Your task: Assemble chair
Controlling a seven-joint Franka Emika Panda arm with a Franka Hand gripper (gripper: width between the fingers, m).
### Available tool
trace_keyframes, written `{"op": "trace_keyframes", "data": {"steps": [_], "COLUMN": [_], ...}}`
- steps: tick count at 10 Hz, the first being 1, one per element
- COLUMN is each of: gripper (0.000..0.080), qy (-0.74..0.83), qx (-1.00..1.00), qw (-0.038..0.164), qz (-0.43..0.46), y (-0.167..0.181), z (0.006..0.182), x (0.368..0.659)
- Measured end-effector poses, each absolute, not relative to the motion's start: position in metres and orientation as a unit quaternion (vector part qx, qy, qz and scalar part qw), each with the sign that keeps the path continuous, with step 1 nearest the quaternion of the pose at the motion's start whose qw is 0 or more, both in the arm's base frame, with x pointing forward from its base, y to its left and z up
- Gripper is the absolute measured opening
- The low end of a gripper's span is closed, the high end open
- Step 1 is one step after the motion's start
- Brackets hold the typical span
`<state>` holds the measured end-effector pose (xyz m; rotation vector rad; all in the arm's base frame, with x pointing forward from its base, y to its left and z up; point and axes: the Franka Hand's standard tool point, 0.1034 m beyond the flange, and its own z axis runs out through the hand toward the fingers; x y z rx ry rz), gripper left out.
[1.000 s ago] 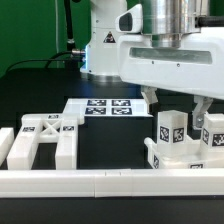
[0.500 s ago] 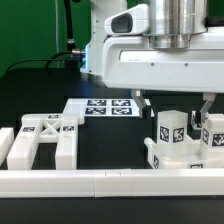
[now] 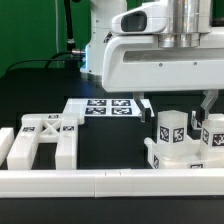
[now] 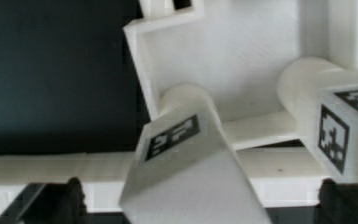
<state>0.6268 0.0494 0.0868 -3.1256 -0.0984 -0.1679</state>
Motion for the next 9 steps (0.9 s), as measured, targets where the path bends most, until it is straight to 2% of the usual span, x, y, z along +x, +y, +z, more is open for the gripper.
{"op": "trace_keyframes", "data": {"steps": [3, 4, 5, 6, 7, 9], "gripper": [0.0648, 0.0503, 0.0503, 0.0362, 0.0285, 0.0285], "qy": [-0.089, -0.088, -0.079, -0.075, -0.075, -0.03], "qx": [-0.995, -0.995, -0.995, -0.996, -0.996, -0.998], "qw": [0.0, 0.0, 0.001, 0.001, 0.001, 0.005], "qz": [-0.056, -0.056, -0.056, -0.056, -0.056, -0.055], "y": [0.0485, 0.0485, 0.0486, 0.0485, 0.0484, 0.0488], "z": [0.0852, 0.0852, 0.085, 0.0849, 0.0849, 0.0848], "x": [0.6273, 0.6273, 0.6272, 0.6272, 0.6273, 0.6272]}}
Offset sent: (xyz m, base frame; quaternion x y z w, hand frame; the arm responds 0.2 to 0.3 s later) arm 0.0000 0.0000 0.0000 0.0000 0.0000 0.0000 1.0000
